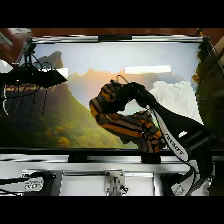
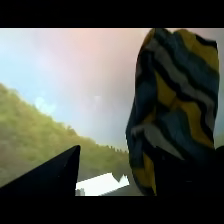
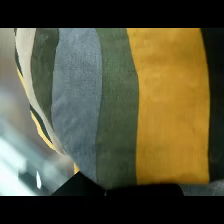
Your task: Fold the shirts.
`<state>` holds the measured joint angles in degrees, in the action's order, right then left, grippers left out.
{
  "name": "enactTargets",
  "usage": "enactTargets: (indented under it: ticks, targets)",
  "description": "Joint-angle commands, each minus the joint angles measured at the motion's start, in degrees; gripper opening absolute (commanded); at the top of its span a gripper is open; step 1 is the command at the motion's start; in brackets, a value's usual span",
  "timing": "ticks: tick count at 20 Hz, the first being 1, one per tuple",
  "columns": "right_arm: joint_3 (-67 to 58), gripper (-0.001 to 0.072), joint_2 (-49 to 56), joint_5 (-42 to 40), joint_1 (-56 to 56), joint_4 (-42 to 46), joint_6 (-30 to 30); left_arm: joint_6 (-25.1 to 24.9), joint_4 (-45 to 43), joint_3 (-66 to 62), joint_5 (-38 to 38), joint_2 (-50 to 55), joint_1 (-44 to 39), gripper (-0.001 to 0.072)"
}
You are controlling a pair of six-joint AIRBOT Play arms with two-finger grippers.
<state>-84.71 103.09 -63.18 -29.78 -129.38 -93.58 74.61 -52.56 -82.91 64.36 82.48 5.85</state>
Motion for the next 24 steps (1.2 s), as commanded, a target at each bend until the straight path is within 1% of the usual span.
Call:
enactTargets:
  ticks: [1, 2, 3, 5, 6, 7, 8, 9, 12, 14, 16, 20, 22, 23, 24]
  targets:
    - [-0.5, 0.0094, -0.1, -7.6, -6.1, 1.3, -4.0, 0.0, -0.5, 0.0, 4.9, 0.0, 6.1, 0.0558]
    - [-0.5, 0.0344, -0.2, -7.3, -6.4, 2.2, -4.0, 0.0, -0.5, 0.0, 6.4, 0.1, 6.8, 0.0558]
    - [-0.5, 0.0554, -0.6, -7.4, -5.9, 2.2, -3.9, 0.0, -0.5, 0.1, 7.9, 0.1, 7.0, 0.0560]
    - [-0.5, 0.0560, -3.3, -8.9, -3.1, 2.2, -3.5, 0.0, -0.6, 0.1, 10.7, 0.2, 6.0, 0.0570]
    - [-0.5, 0.0561, -5.3, -9.8, -1.0, 2.3, -3.4, 0.0, -0.6, 0.2, 12.1, 0.3, 5.0, 0.0652]
    - [-0.5, 0.0563, -7.8, -11.0, 1.3, 2.5, -2.8, 0.0, -0.6, 0.2, 13.1, 0.4, 4.1, 0.0662]
    - [-0.5, 0.0591, -10.7, -12.7, 4.2, 3.2, -2.3, 0.0, -0.6, 0.6, 13.8, 0.4, 2.9, 0.0678]
    - [-0.5, 0.0626, -13.5, -14.2, 6.9, 4.9, -1.9, 0.0, -0.6, 1.6, 14.4, 0.4, 1.6, 0.0680]
    - [-0.4, 0.0626, -20.4, -19.2, 15.0, 17.5, 0.8, -0.7, -0.6, 8.7, 15.2, 0.4, -4.0, 0.0684]
    - [-0.4, 0.0626, -22.1, -23.1, 18.9, 25.5, 1.3, -1.2, -0.5, 15.0, 11.5, 0.5, -9.7, 0.0684]
    - [0.3, 0.0626, -22.1, -25.6, 22.2, 28.9, 1.2, -1.9, -0.5, 17.9, 6.3, 0.9, -15.3, 0.0684]
    - [6.7, 0.0626, -22.1, -25.5, 25.9, 28.8, 0.3, -1.9, -0.3, 17.7, -7.0, 2.0, -23.2, 0.0674]
    - [10.8, 0.0626, -22.1, -24.7, 26.2, 28.9, -1.3, -2.0, -0.4, 17.7, -11.4, 3.0, -24.1, 0.0674]
    - [12.5, 0.0626, -22.1, -24.0, 26.1, 28.6, -1.6, -2.0, -0.4, 17.2, -12.3, 3.6, -24.1, 0.0671]
    - [13.9, 0.0626, -22.1, -23.1, 26.1, 27.7, -1.7, -2.0, -0.4, 16.3, -12.5, 4.4, -24.1, 0.0647]
